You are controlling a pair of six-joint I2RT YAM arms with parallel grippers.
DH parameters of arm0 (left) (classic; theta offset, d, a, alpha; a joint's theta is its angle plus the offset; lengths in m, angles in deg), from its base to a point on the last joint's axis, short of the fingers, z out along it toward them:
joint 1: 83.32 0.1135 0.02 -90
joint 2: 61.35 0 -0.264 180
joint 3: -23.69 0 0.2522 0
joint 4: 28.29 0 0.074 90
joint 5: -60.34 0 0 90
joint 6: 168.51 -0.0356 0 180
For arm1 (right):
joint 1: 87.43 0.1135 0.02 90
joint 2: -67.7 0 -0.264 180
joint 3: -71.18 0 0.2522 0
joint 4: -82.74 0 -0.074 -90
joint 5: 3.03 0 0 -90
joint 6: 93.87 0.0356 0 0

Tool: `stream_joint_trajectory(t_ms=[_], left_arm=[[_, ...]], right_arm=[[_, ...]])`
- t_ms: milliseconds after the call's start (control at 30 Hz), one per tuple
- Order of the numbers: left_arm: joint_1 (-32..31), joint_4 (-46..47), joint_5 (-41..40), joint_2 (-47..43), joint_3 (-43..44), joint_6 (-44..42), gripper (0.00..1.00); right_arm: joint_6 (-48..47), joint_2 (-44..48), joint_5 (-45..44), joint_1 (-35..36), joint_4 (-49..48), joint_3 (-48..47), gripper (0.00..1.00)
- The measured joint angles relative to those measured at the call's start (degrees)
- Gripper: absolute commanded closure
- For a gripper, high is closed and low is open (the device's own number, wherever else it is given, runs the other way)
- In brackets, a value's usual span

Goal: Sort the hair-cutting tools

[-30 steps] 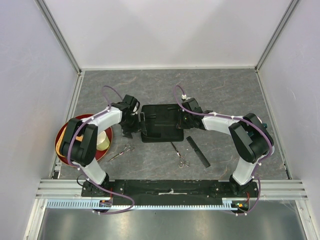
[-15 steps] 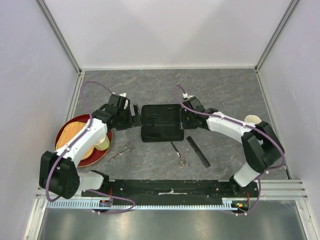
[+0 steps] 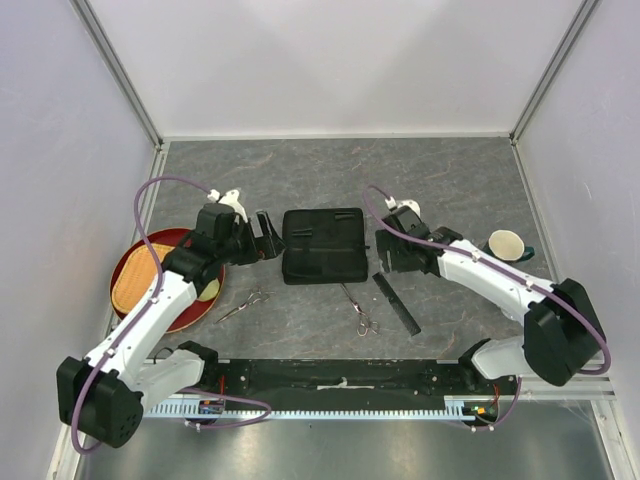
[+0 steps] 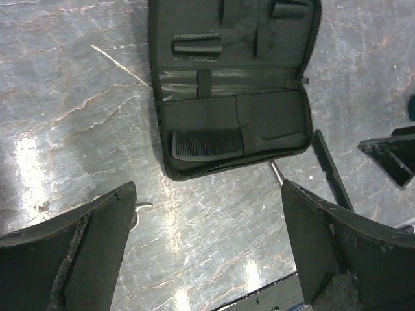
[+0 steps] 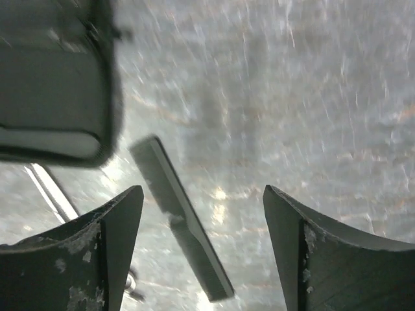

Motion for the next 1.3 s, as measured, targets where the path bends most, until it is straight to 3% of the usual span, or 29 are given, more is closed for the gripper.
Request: stream_joint_trajectory(t_ms=[133, 267, 400, 833, 1000, 1300], left_arm=[[0.0, 1.57, 2.6, 0.57, -0.94, -0.07, 0.0], [0.0, 4.07, 7.04, -0.02, -4.09, -0.04, 0.0], [-0.02, 4.55, 9.2, -1.27, -5.11, -0.04, 0.0], [-0.02, 8.52, 14.73, -3.41, -5.84, -0.04, 0.0], [-0.02, 9.27, 15.39, -3.63, -6.27, -0.02, 0.0], [-0.02, 9.57, 15.52, -3.41, -6.56, -0.02, 0.0]], right_arm=[[0.02, 2.54, 1.57, 0.0, 2.95, 5.07, 0.02], [0.11, 5.73, 3.61, 0.0, 5.55, 8.81, 0.02], [1.31, 6.25, 5.53, 0.0, 5.88, 8.98, 0.18], [7.76, 1.9, 11.06, 0.61, 4.39, 14.91, 0.22], [8.37, 1.53, 10.38, 2.12, 4.2, 14.97, 0.36], [13.97, 1.75, 7.56, 2.62, 4.09, 15.3, 0.48]])
